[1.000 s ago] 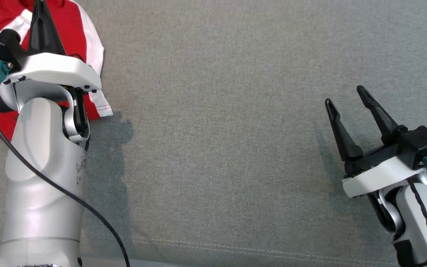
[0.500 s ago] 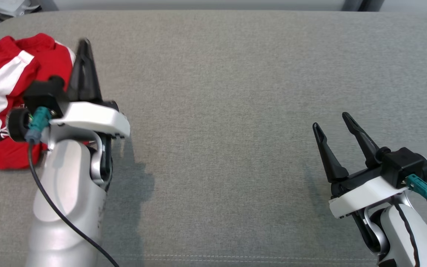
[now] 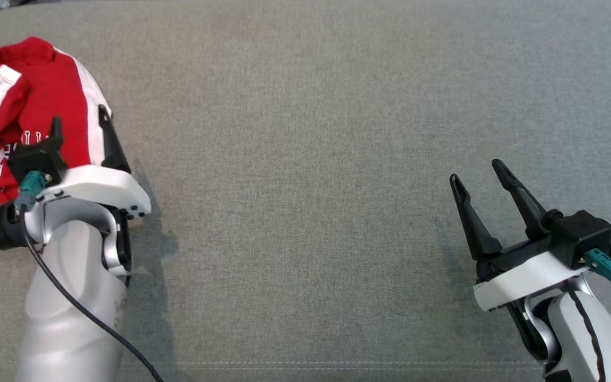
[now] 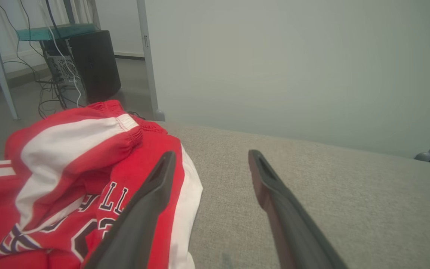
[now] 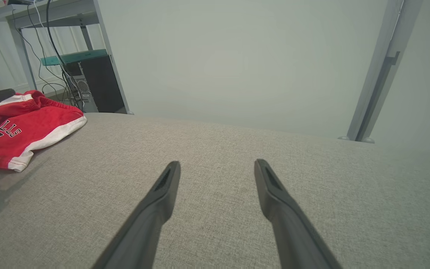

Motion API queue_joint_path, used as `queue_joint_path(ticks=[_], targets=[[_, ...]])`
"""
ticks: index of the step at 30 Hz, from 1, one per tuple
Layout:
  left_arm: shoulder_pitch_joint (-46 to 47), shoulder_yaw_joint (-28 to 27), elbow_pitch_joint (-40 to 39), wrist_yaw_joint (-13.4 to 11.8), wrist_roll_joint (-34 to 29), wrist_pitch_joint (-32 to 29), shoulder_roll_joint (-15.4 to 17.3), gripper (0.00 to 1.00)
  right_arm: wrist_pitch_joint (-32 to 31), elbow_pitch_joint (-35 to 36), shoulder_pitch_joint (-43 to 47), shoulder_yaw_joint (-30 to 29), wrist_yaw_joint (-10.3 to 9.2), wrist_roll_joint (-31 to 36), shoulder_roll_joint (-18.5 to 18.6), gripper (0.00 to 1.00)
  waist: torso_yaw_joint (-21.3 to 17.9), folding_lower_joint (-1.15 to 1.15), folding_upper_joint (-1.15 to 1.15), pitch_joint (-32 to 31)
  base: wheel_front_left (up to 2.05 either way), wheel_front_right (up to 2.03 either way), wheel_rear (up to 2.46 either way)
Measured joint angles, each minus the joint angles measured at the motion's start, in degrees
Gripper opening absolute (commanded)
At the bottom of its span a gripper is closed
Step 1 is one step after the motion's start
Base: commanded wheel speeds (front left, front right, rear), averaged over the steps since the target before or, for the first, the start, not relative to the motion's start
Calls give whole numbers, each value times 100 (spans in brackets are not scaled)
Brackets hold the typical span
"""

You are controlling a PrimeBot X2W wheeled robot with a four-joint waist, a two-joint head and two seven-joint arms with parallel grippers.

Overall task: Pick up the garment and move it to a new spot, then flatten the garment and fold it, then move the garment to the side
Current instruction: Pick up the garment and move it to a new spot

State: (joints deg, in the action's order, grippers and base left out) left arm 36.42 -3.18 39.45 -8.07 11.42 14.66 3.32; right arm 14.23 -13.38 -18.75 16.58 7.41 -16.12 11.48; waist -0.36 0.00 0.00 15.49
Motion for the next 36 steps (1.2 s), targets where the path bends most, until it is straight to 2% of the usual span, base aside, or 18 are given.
queue_joint_path(ticks=[7, 10, 20, 22, 26, 29, 31, 36], targets=[[603, -266, 864, -542, 82, 0, 241, 100, 0, 60, -225, 48, 0, -1, 152, 100, 69, 0, 0, 473, 0, 0, 0], [850, -325, 1272, -664, 88, -1, 330, 100, 0, 105, -317, 75, 0, -5, 231, 100, 100, 0, 0, 660, 0, 0, 0], [1382, -186, 2370, -601, 92, -413, 407, 100, 0, 110, -508, 183, 0, -69, 392, 100, 192, 0, 0, 1008, 0, 0, 0], [1494, -143, 2506, -504, 91, -465, 439, 0, 0, 111, -545, 210, 0, -105, 402, 100, 190, 0, 0, 1039, 0, 0, 0], [1591, -120, 2664, -397, 112, -363, 476, 0, 0, 105, -559, 244, 0, -111, 409, 100, 181, 0, 0, 1027, 0, 0, 0], [1587, -146, 2495, -203, 193, -92, 479, 0, 0, 94, -561, 263, 0, -111, 396, 100, 156, 0, 0, 956, 0, 0, 0], [1582, -147, 2125, -175, 179, -38, 467, 0, 0, 91, -560, 236, 0, -111, 389, 100, 147, 0, 0, 888, 0, 0, 0], [1251, -134, 292, -92, 24, -15, 409, 0, 0, 64, -530, 218, 0, -111, 313, 100, 135, 0, 0, 655, 0, 0, 0]])
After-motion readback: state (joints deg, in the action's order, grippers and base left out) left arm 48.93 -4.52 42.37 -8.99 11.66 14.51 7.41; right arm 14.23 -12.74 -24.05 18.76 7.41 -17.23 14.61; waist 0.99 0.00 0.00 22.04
